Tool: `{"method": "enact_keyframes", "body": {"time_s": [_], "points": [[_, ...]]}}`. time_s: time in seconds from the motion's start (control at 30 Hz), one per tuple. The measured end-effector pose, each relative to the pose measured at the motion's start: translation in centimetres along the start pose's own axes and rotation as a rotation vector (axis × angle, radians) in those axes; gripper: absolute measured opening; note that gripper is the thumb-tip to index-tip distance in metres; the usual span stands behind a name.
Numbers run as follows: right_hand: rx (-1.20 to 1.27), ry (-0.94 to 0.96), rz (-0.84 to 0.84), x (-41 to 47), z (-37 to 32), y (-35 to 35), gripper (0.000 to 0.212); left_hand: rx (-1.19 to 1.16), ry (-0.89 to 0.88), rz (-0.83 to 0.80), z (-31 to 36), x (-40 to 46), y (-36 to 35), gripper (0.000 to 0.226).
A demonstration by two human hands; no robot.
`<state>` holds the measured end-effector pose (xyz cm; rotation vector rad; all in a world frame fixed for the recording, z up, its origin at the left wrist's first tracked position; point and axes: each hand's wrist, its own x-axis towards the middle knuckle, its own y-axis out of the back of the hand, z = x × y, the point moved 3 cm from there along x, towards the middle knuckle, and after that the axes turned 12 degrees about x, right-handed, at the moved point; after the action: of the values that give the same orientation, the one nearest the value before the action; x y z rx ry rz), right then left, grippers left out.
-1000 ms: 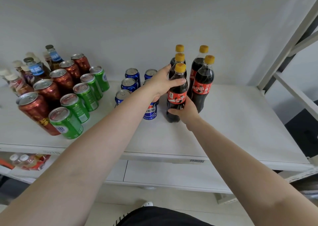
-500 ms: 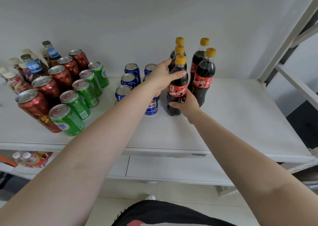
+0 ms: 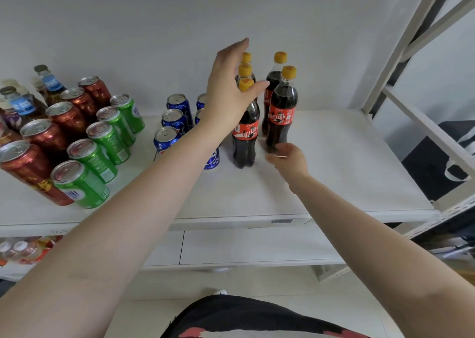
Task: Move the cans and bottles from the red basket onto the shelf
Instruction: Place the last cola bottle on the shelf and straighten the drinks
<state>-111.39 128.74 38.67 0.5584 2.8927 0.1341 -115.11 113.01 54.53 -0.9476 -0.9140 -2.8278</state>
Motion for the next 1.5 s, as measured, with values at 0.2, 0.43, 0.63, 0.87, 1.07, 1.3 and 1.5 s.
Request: {"method": "enact_keyframes", "body": {"time_s": [0.2,0.43,0.63,0.87,1.07,1.3,1.5], "points": [[0.110,0.047,0.169,2.2,-2.7,3.6,0.060,0.365,-0.097,-0.431,4.6,5.4,-3.7,0.071],[0.092,0.007,0.019,5.0,-3.8,2.8,0.085,0.625,-0.052,-0.641,4.5,9.1,-7.2,0.089],[0.020,0.060,-0.023,5.8,-2.8,1.8,0.066,0.738,-0.107,-0.708,4.0,10.6,-7.9,0.091],[-0.068,0.049,0.013,5.6,-3.6,0.9,0.055,0.688,-0.078,-0.667,2.1,11.3,-8.1,0.043],[-0.087,0.057,0.017,5.7,-3.8,0.7,0.054,0.656,-0.103,-0.650,1.8,11.1,-7.7,0.038],[-0.078,0.053,0.021,5.6,-3.9,0.5,0.054,0.589,-0.072,-0.628,1.7,10.9,-7.5,0.060],[-0.117,0.059,0.014,5.2,-3.7,0.4,0.059,0.647,-0.071,-0.612,1.4,11.0,-7.7,0.064]]}}
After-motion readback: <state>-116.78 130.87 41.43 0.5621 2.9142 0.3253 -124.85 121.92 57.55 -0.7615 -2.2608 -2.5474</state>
